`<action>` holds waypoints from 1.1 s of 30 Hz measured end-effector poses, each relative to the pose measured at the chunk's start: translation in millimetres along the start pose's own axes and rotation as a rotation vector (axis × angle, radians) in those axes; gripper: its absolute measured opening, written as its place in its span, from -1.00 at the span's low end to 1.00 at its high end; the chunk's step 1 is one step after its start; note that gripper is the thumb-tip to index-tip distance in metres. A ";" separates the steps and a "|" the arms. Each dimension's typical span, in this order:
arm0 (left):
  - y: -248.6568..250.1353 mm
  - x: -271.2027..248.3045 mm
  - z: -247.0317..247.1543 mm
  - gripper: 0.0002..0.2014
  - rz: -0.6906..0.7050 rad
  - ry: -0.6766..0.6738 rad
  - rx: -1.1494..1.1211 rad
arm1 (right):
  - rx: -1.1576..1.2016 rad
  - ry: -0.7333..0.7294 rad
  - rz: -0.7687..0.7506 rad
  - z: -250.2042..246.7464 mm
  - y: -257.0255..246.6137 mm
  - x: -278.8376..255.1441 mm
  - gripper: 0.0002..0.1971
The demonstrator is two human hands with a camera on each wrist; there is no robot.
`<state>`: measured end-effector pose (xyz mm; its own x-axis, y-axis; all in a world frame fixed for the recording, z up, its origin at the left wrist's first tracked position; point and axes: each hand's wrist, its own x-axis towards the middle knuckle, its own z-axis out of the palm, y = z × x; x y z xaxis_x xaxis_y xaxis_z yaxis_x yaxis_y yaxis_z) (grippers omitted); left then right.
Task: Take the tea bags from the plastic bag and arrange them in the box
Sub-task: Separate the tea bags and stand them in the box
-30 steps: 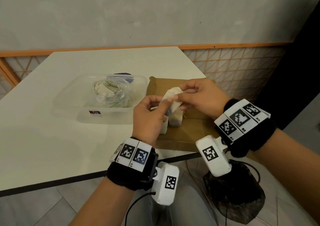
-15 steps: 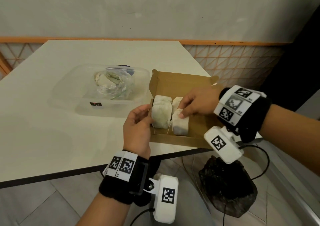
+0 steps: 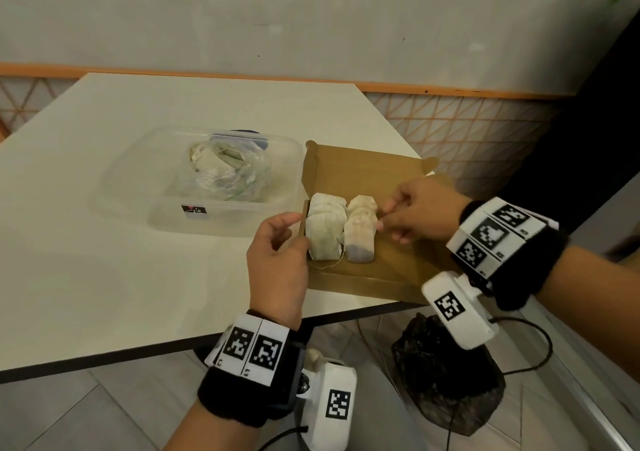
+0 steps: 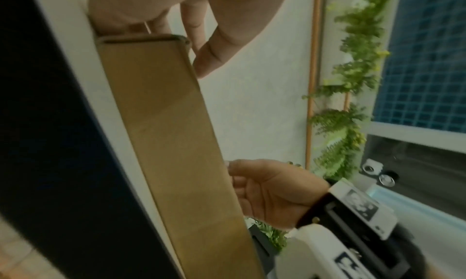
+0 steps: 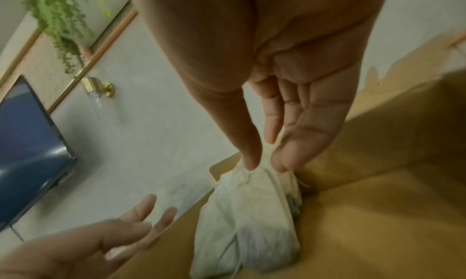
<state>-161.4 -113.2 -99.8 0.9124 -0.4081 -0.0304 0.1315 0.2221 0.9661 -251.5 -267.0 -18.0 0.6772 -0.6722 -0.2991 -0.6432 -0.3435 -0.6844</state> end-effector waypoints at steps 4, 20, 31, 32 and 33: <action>20.2 -1.4 5.2 -0.71 0.147 -0.066 0.098 | 0.069 -0.056 0.042 14.4 17.6 -10.9 -0.86; 49.1 20.9 32.2 -0.81 -0.061 -0.584 0.632 | 0.386 0.219 -0.217 41.9 46.3 0.7 -0.93; 57.7 29.8 35.2 -0.59 -0.026 -0.645 0.779 | 0.789 -0.010 -0.345 39.3 46.3 1.6 -0.83; 59.4 29.2 35.2 -0.62 -0.036 -0.679 0.769 | 0.817 -0.029 -0.352 39.5 46.7 1.7 -0.84; 60.3 28.7 35.0 -0.66 -0.044 -0.705 0.761 | 0.836 -0.038 -0.359 39.7 47.4 2.3 -0.84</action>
<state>-140.9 -142.4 -33.4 0.4465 -0.8823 -0.1492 -0.3437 -0.3230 0.8818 -266.2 -258.8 -77.5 0.8074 -0.5899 0.0135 0.0676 0.0697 -0.9953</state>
